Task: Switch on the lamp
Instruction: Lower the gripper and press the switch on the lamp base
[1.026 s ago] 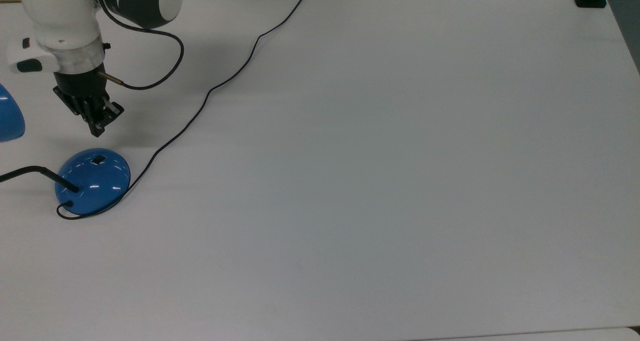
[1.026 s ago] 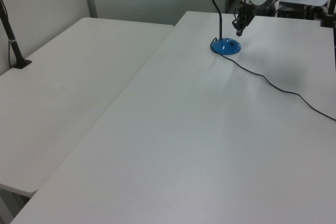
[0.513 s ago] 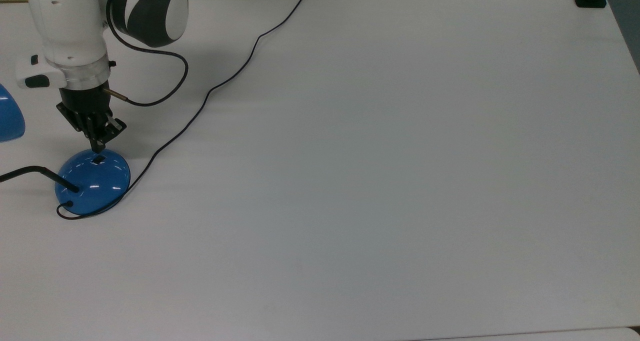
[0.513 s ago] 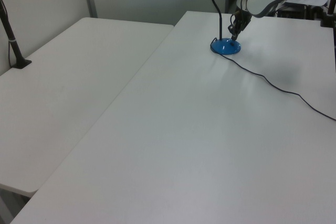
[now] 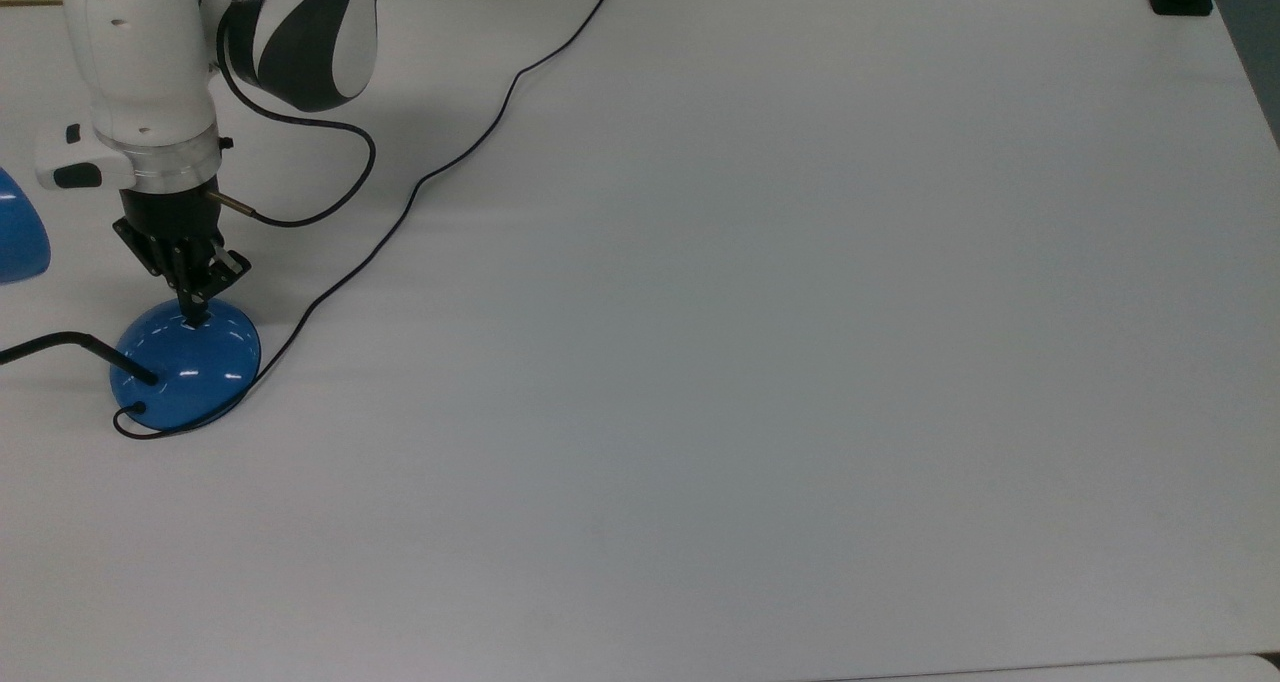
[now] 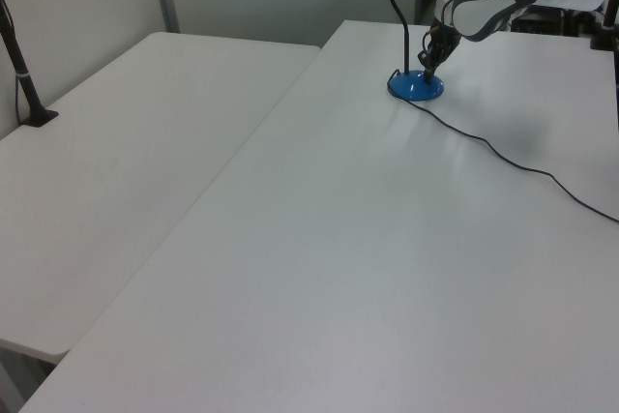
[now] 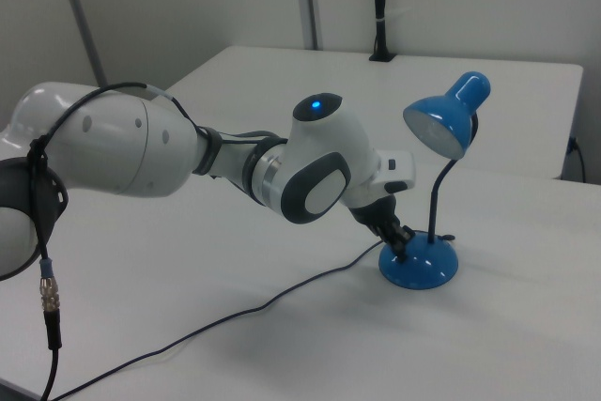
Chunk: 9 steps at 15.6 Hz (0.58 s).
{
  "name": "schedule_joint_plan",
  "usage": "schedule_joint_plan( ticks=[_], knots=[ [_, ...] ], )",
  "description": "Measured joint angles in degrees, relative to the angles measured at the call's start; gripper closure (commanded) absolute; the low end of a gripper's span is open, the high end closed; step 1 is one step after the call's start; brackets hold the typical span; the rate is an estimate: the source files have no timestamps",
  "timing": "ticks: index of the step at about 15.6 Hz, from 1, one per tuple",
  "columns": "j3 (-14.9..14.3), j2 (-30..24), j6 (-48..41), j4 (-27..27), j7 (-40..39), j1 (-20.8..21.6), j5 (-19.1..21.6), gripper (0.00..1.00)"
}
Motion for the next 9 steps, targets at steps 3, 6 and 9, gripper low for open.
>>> schedule_joint_plan(
  ticks=[3,6,9],
  knots=[
    [0.00,0.19,0.70,0.04,0.00,-0.39,0.00,1.00],
    [0.00,0.59,2.30,0.04,0.00,-0.47,0.00,1.00],
    [0.01,1.15,3.00,0.05,0.00,-0.47,0.00,1.00]
  ],
)
